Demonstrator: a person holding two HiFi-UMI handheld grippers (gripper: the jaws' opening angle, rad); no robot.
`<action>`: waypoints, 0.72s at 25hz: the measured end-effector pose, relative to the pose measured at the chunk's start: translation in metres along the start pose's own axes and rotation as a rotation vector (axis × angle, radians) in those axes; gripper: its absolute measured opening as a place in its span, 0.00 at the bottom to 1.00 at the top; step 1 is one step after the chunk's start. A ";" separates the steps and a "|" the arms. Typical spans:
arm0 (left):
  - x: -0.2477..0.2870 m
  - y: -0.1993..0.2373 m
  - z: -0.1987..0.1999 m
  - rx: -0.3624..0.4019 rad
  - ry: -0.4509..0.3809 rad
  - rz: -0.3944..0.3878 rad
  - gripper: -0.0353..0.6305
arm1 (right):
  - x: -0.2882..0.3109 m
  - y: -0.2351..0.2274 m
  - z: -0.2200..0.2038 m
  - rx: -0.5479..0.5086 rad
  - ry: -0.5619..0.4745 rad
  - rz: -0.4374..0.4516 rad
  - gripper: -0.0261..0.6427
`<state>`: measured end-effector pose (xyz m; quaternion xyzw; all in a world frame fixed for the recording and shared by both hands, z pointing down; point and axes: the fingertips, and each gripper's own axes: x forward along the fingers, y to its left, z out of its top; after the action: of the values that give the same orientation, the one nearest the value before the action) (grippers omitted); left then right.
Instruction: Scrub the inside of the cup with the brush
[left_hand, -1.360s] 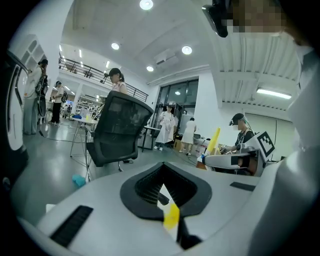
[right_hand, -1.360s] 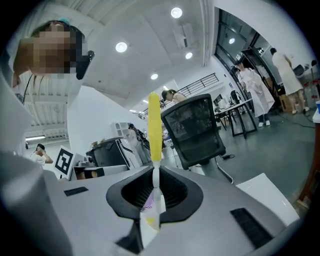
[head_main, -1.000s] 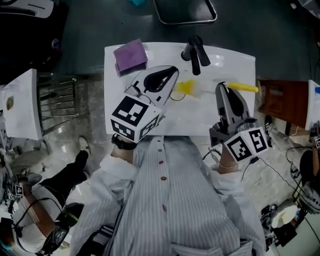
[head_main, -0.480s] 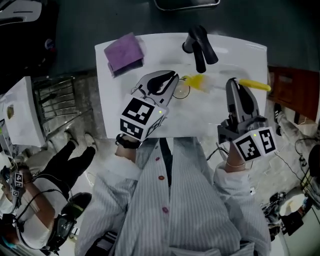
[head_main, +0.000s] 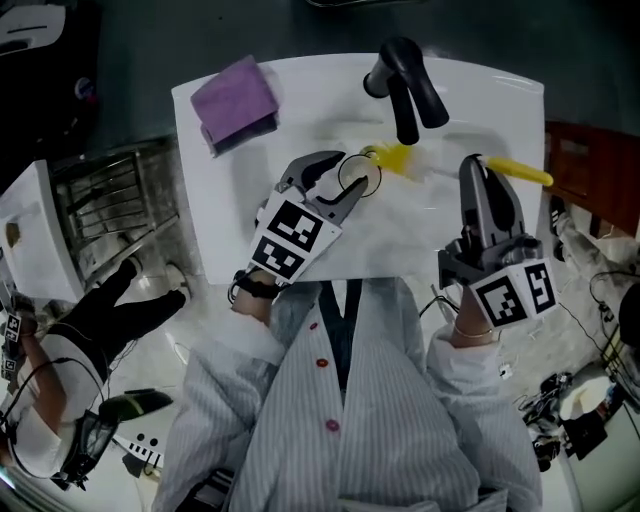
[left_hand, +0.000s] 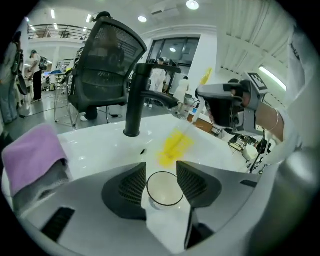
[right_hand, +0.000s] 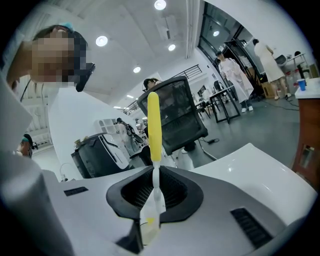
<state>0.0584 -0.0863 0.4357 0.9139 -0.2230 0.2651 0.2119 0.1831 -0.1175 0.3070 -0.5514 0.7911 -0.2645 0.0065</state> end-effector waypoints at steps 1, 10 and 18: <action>0.003 -0.001 -0.005 0.010 0.015 -0.006 0.33 | -0.001 -0.001 -0.001 0.000 0.000 -0.004 0.12; 0.026 -0.004 -0.040 0.027 0.098 -0.037 0.49 | -0.005 -0.012 -0.012 0.000 0.012 -0.028 0.12; 0.043 -0.008 -0.063 0.068 0.164 -0.046 0.62 | -0.007 -0.017 -0.017 0.007 0.013 -0.036 0.12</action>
<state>0.0710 -0.0605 0.5064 0.9007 -0.1744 0.3414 0.2043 0.1951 -0.1086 0.3267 -0.5640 0.7801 -0.2708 -0.0015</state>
